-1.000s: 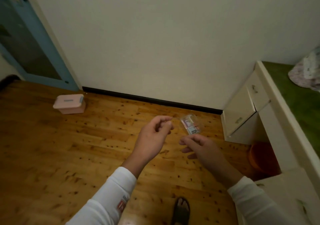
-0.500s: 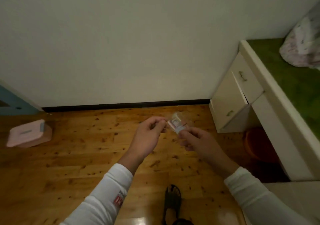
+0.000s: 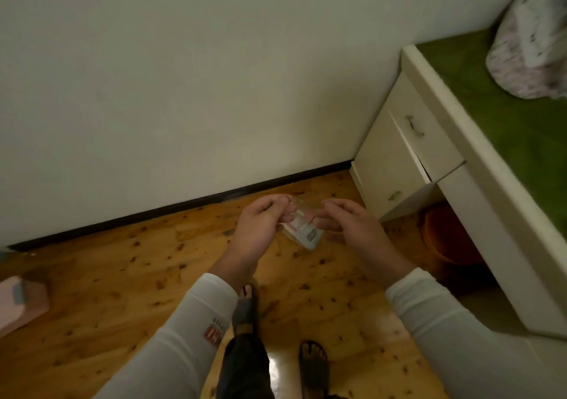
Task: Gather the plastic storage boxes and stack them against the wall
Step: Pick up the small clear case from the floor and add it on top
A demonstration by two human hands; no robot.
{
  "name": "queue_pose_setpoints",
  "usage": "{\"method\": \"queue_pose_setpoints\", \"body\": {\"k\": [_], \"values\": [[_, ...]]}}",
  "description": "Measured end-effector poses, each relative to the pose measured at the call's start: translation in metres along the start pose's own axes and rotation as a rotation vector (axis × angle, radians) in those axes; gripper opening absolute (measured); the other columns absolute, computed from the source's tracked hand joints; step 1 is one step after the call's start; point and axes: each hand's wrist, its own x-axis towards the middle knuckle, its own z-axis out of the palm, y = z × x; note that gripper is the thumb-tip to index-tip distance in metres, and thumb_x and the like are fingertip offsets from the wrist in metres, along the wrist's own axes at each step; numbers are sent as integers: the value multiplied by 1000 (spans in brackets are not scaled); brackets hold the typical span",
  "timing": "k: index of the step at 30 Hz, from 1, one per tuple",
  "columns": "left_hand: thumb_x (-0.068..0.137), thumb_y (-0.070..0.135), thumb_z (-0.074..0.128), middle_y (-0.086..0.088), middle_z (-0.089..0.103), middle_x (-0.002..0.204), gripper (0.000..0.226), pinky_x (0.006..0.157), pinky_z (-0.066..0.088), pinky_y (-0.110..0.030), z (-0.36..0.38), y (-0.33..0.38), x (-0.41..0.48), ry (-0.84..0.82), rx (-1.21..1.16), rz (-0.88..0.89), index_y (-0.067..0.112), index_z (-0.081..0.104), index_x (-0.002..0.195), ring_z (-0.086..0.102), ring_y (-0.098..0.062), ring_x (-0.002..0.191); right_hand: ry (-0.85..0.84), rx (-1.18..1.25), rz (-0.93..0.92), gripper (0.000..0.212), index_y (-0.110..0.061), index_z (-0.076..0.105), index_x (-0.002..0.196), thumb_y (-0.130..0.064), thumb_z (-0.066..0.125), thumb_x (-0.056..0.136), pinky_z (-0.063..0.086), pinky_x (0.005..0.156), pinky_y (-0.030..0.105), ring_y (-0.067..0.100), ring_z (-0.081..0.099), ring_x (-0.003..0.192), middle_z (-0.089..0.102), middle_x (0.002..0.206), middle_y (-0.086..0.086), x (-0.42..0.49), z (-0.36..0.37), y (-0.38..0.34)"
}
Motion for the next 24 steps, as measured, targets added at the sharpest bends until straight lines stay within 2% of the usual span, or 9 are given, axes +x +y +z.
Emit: {"method": "queue_pose_setpoints", "body": {"k": [5, 8, 11, 13, 16, 20, 24], "values": [[99, 29, 53, 4, 75, 99, 19, 72, 50, -22, -8, 16, 81, -115, 76, -63, 26, 71, 100, 69, -10, 90, 141, 52, 26, 14, -29, 66, 102, -33, 55, 95, 52, 59, 19, 5, 69, 83, 72, 100, -6, 53, 10, -11], [100, 29, 51, 3, 73, 102, 20, 80, 54, -29, -13, 19, 132, -179, 145, -118, 24, 70, 104, 67, -13, 95, 271, 101, 57, 15, -31, 68, 94, -38, 55, 94, 53, 65, 23, 6, 69, 85, 73, 99, -7, 87, 17, -10], [100, 31, 52, 6, 73, 101, 19, 83, 54, -30, -15, 19, 173, -217, 214, -127, 27, 70, 103, 68, -11, 93, 304, 157, 105, 14, -33, 67, 93, -41, 55, 94, 52, 71, 26, 7, 68, 91, 72, 100, -8, 115, 23, -5], [99, 33, 52, 8, 73, 100, 18, 78, 53, -28, -15, 16, 195, -243, 256, -115, 30, 69, 104, 67, -8, 91, 326, 177, 115, 14, -33, 66, 95, -41, 54, 94, 52, 72, 26, 7, 68, 93, 71, 102, -8, 131, 25, 2], [97, 33, 53, 11, 71, 101, 14, 64, 50, -16, -8, 2, 228, -275, 308, -123, 35, 66, 103, 68, 2, 78, 373, 184, 142, 14, -35, 64, 94, -44, 54, 94, 52, 73, 25, 4, 68, 90, 72, 97, -12, 159, 20, 19], [99, 29, 52, 6, 70, 102, 13, 53, 48, -8, 12, -28, 261, -309, 352, -202, 30, 65, 104, 68, 4, 73, 374, 196, 177, 13, -38, 62, 93, -42, 50, 96, 49, 67, 18, -4, 67, 83, 72, 85, -22, 187, 1, 45], [99, 29, 53, 8, 74, 93, 19, 53, 49, -7, 37, -63, 290, -311, 393, -242, 25, 67, 111, 70, 5, 75, 363, 202, 230, 11, -36, 60, 97, -41, 51, 96, 49, 70, 19, 5, 64, 96, 67, 104, -12, 221, -24, 77]]}}
